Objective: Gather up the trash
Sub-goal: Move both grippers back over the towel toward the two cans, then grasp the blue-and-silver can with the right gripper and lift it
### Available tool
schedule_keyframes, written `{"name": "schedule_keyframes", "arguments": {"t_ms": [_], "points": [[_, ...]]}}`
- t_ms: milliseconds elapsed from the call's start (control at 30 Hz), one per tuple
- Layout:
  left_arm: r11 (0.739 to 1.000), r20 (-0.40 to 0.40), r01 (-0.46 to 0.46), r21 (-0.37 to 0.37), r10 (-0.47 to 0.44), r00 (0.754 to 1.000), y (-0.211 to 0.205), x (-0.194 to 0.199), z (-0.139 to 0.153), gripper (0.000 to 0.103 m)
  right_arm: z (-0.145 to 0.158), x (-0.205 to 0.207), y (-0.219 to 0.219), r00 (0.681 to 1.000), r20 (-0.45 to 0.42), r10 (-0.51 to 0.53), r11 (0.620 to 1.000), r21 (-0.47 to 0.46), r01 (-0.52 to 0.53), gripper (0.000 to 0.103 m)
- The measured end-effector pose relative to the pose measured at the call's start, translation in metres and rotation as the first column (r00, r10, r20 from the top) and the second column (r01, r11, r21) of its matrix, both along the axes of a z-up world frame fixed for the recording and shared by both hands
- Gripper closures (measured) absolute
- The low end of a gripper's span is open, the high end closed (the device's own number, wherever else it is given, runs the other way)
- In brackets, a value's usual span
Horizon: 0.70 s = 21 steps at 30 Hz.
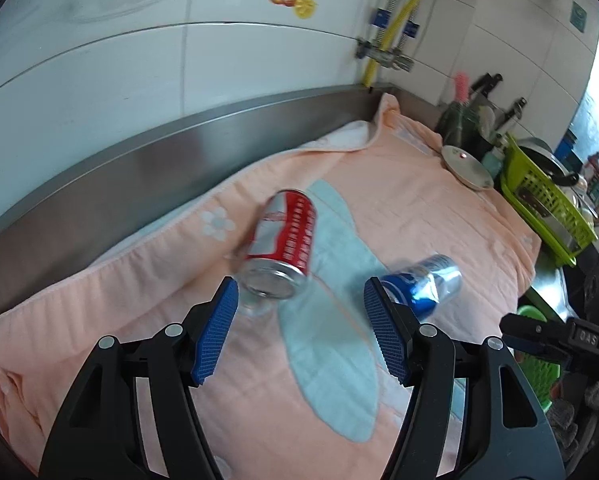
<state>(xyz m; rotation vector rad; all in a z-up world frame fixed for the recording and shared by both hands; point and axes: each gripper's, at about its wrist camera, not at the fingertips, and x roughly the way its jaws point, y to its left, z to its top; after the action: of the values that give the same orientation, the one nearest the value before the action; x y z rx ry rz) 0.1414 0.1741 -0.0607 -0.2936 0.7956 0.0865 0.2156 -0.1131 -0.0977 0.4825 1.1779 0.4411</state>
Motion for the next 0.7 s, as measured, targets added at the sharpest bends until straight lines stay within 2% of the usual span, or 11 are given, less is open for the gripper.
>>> {"name": "schedule_keyframes", "arguments": {"t_ms": [133,367,700], "points": [[0.999,0.003,-0.036,-0.033,0.036,0.999,0.019,-0.001,-0.003,0.038,-0.009,0.016,0.015,0.997,-0.063,-0.042,0.998,0.052,0.046,0.017],[0.994,0.017,-0.085,-0.07,0.086,0.996,0.038,0.0,-0.006,0.038,-0.027,0.037,0.039,0.982,-0.12,-0.145,0.987,0.053,0.152,0.017],[0.99,0.003,-0.103,-0.098,0.103,0.995,0.047,0.006,-0.014,0.038,-0.065,0.06,0.047,0.919,-0.257,-0.299,0.943,0.068,0.326,0.017]]}}
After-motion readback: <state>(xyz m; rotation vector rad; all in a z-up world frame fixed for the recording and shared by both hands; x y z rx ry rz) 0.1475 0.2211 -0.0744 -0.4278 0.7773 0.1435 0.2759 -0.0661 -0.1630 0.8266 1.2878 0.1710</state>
